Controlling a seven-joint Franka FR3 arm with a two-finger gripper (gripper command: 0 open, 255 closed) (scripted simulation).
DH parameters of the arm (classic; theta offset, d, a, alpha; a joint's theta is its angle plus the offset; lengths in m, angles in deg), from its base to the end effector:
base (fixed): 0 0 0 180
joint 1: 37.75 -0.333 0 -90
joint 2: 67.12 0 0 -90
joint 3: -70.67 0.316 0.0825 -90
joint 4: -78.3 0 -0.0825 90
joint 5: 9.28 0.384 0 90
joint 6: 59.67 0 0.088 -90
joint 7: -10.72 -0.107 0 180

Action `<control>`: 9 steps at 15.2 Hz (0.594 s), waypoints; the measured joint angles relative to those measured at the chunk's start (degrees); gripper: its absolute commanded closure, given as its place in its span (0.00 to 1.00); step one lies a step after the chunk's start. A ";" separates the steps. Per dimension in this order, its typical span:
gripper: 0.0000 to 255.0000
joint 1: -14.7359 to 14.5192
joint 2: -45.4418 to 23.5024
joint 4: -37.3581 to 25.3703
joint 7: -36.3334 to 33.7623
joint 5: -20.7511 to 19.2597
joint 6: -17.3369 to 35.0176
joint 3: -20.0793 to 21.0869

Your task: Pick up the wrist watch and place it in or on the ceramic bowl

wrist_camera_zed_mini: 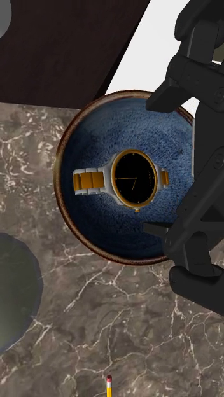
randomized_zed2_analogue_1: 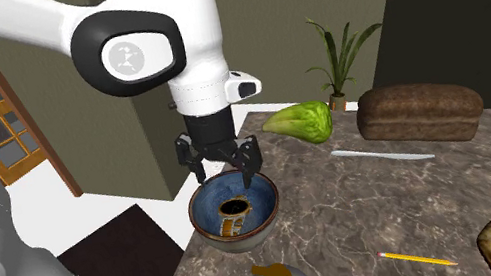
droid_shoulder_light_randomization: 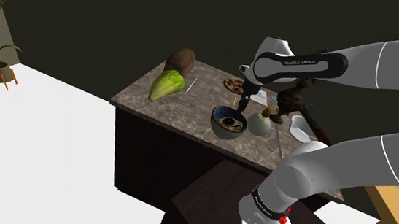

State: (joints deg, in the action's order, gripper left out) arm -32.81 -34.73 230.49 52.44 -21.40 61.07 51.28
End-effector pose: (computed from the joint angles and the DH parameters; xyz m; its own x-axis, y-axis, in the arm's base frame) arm 0.3329 -0.1563 0.4076 0.8950 0.4460 -0.0018 0.4460 -0.8950 0.0020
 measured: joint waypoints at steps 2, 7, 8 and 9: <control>0.00 0.08 1.92 -2.04 0.00 0.23 -3.95 0.68; 0.00 -0.06 2.18 -3.43 0.02 0.51 -5.69 0.95; 0.00 -0.06 2.19 -3.46 0.02 0.52 -5.72 0.96; 0.00 -0.06 2.19 -3.48 0.02 0.52 -5.75 0.96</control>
